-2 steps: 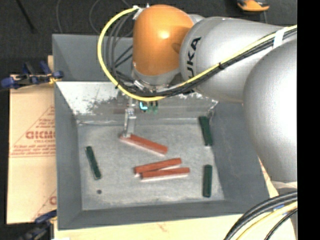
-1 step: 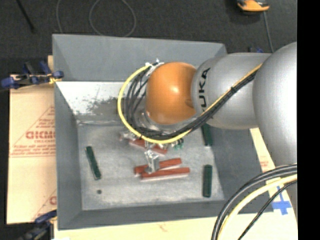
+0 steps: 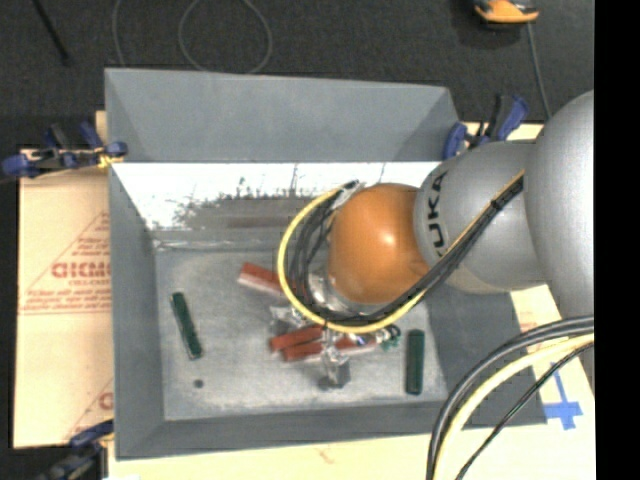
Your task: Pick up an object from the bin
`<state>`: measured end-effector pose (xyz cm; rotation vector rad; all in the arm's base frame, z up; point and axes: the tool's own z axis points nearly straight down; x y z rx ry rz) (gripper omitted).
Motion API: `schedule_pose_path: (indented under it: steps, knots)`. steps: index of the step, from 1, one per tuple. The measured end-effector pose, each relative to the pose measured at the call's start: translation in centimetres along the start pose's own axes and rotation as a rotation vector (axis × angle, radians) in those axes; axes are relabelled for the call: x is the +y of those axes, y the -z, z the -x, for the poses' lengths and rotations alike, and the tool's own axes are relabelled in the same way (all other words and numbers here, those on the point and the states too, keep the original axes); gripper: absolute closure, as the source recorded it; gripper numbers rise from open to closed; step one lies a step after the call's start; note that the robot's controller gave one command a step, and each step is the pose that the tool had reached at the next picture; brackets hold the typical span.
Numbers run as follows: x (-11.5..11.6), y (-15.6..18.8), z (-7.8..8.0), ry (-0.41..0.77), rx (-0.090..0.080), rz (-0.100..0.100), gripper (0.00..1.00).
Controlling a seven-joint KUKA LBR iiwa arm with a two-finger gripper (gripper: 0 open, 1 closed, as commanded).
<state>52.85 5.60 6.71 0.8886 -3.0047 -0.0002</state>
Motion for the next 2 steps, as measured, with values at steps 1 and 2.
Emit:
schedule_pose_path:
  steps: [1,2]
  knots:
    - [0.1,0.3,0.5,-0.001,-0.01,-0.002,1.0]
    - [-1.3,15.9,-2.4,0.035,-0.015,-0.008,1.0]
